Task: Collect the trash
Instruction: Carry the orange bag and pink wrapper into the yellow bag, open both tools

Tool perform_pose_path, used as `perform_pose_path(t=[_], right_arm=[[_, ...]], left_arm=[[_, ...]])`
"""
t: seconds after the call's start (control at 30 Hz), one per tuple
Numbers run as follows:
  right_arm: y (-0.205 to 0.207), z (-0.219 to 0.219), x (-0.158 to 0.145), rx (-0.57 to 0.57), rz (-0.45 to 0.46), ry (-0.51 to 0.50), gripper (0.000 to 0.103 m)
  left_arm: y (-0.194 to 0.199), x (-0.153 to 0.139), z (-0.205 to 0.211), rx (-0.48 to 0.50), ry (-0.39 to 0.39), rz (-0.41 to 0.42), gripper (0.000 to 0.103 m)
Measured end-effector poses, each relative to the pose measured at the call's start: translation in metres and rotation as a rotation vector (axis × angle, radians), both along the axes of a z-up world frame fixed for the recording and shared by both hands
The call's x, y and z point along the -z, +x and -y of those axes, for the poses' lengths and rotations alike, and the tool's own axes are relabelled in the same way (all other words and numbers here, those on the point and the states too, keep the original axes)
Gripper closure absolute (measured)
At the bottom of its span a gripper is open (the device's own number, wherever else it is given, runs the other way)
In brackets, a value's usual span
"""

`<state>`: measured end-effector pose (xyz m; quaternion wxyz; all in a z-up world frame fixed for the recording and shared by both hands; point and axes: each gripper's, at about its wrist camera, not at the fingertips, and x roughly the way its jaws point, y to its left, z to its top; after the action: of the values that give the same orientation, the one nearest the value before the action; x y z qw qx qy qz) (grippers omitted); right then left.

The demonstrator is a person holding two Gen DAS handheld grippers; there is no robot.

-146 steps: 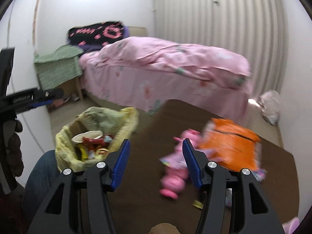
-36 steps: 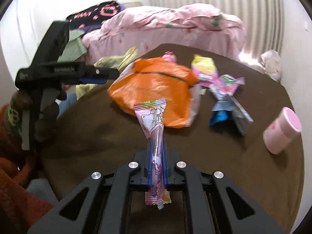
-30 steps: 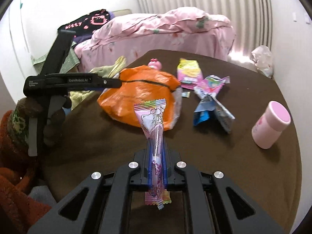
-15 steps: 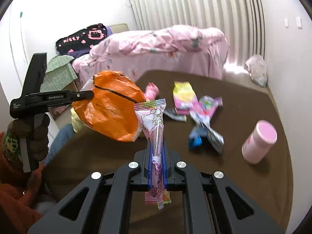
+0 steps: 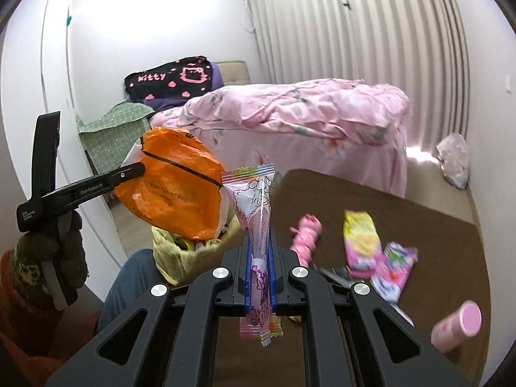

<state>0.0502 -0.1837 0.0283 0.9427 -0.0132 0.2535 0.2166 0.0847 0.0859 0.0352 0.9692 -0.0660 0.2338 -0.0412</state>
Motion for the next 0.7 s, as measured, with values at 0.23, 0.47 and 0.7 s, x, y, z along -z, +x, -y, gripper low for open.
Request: perform_pose_path(t=[0.23, 0.47, 0.7], right_arm=[[0.022, -0.04, -0.005, -0.06, 0.016, -0.045, 0.094], [0.044, -0.058, 0.003, -0.071, 0.005, -0.085, 0.094], [0.079, -0.068, 0.021, -0.094, -0.057, -0.081, 0.094]], left_arm=[[0.012, 0.005, -0.036, -0.192, 0.049, 0.034, 0.082], [0.039, 0.041, -0.043, -0.346, 0.189, 0.017, 0.082], [0.078, 0.112, -0.035, -0.191, 0.124, -0.215, 0.082]])
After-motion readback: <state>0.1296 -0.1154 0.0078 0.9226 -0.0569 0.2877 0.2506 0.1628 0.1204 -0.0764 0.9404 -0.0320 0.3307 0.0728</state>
